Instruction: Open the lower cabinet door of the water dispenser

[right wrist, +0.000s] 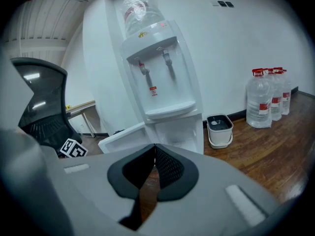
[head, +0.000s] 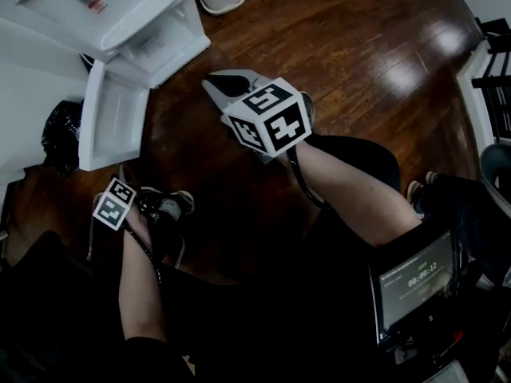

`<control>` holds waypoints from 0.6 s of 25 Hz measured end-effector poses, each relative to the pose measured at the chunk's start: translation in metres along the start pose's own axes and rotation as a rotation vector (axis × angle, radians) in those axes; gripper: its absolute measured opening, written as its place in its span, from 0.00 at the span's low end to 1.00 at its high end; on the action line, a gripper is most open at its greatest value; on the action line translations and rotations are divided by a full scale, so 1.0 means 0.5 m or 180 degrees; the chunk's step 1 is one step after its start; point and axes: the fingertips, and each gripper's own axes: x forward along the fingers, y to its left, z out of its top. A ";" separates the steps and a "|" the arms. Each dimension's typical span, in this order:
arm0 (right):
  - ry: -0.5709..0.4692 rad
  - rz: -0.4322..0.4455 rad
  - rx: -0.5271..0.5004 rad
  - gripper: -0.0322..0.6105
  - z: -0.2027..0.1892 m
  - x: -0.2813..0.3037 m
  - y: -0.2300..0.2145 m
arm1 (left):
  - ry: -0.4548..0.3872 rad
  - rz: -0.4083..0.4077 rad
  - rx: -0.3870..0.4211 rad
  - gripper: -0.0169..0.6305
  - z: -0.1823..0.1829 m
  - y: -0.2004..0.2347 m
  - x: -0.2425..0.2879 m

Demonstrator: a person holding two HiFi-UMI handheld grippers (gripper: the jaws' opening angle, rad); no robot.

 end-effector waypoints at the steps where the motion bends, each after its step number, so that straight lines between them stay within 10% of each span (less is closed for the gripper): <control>1: 0.0000 0.0022 0.0076 0.06 -0.004 -0.003 -0.003 | -0.0001 0.0029 -0.0056 0.27 -0.013 0.011 0.005; 8: 0.0000 -0.0003 0.0320 0.06 0.007 0.002 -0.013 | -0.0143 0.0279 -0.0863 0.24 0.005 0.163 0.094; 15: 0.0056 0.0075 0.0532 0.06 -0.003 0.008 0.000 | -0.0346 -0.0146 -0.0546 0.15 0.085 0.137 0.155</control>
